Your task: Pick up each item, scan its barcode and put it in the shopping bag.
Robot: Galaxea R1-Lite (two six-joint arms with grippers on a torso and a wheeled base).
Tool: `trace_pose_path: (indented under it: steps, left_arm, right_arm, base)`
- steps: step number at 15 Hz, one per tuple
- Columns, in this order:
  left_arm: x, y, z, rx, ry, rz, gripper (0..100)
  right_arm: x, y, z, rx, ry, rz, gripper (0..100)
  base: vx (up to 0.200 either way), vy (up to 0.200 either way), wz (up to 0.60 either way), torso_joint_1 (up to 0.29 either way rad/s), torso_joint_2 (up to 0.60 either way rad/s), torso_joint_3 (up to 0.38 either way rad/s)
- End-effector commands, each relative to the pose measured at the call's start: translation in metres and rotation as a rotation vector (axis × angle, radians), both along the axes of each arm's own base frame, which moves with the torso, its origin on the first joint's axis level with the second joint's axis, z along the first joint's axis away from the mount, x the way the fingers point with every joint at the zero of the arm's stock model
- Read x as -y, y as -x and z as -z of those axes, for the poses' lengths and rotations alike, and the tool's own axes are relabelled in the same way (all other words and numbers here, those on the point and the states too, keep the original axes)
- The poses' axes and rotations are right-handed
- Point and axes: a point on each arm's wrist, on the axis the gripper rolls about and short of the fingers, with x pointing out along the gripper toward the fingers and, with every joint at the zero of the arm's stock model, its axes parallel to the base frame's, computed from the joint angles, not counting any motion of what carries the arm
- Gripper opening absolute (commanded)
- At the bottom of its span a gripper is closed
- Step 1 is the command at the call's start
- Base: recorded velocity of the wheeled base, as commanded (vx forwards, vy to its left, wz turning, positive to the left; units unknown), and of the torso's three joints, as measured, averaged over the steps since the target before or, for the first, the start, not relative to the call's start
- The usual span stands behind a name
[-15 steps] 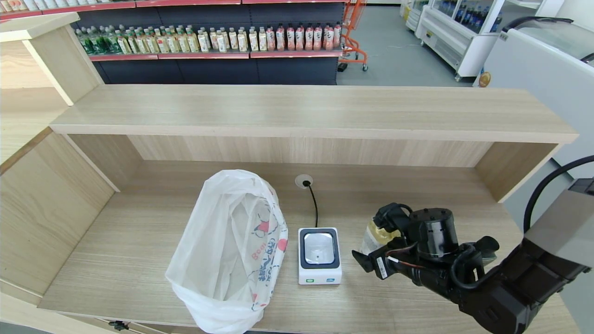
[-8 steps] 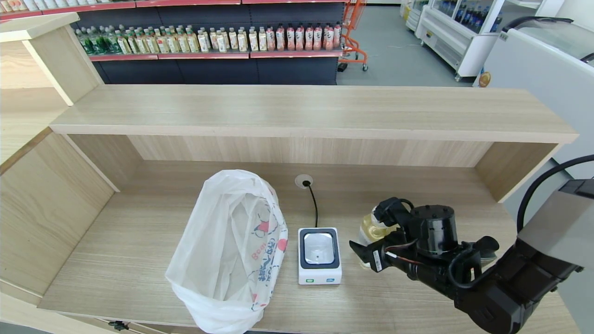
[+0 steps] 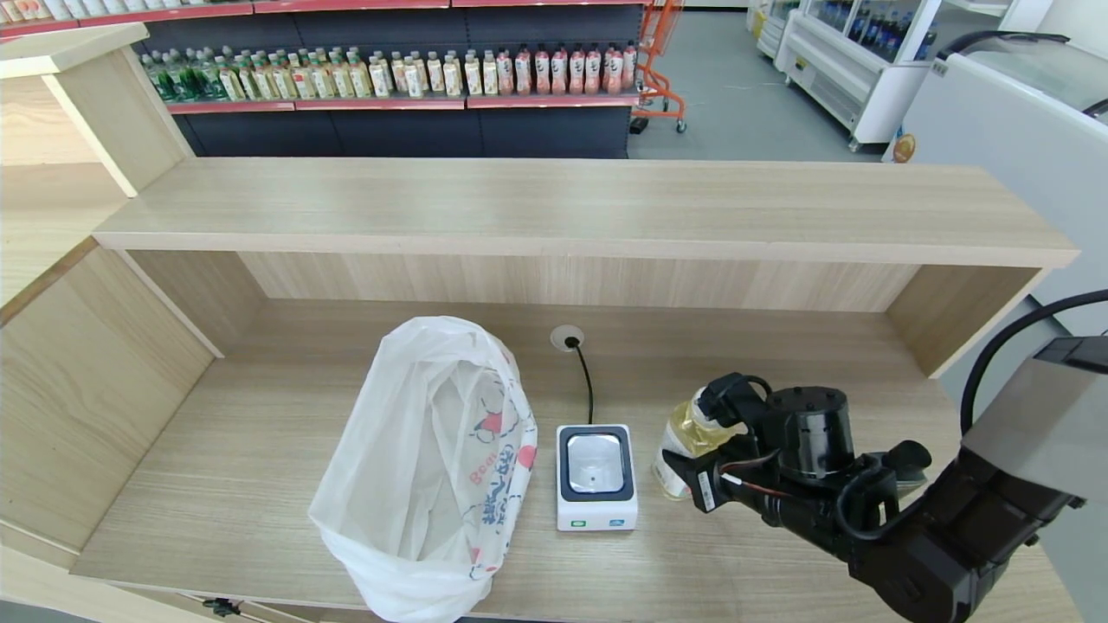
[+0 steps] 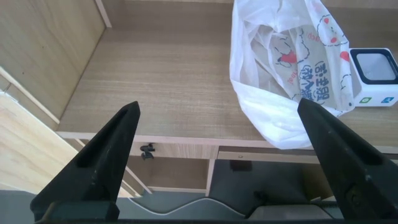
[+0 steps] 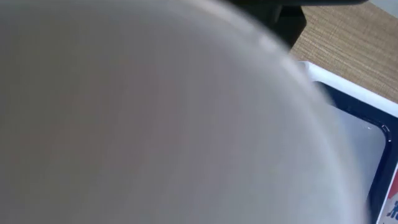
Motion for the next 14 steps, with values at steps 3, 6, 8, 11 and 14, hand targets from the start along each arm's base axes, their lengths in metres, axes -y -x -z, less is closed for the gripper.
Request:
trace_pose_path:
  steps: [3, 6, 8, 11, 14]
  left_arm:
    - [0.0, 0.0, 0.0, 0.0, 0.0, 0.0, 100]
    - [0.0, 0.0, 0.0, 0.0, 0.002, 0.0, 100]
    - [0.0, 0.0, 0.0, 0.0, 0.0, 0.0, 100]
    - [0.0, 0.0, 0.0, 0.0, 0.0, 0.0, 100]
    - [0.0, 0.0, 0.0, 0.0, 0.0, 0.0, 100]
  right_arm:
    - [0.006, -0.001, -0.01, 0.021, -0.025, 0.021, 0]
    - [0.026, 0.009, -0.048, 0.074, -0.142, -0.039, 0]
    - [0.053, 0.021, -0.076, 0.067, -0.206, -0.104, 0]
    - [0.089, 0.039, -0.103, 0.04, -0.305, -0.272, 0]
    - [0.094, 0.059, -0.111, -0.015, -0.384, -0.433, 0]
  base:
    - [0.0, 0.0, 0.0, 0.0, 0.0, 0.0]
    - [0.0, 0.0, 0.0, 0.0, 0.0, 0.0]
    - [0.0, 0.0, 0.0, 0.0, 0.0, 0.0]
    - [0.0, 0.0, 0.0, 0.0, 0.0, 0.0]
    - [0.0, 0.0, 0.0, 0.0, 0.0, 0.0]
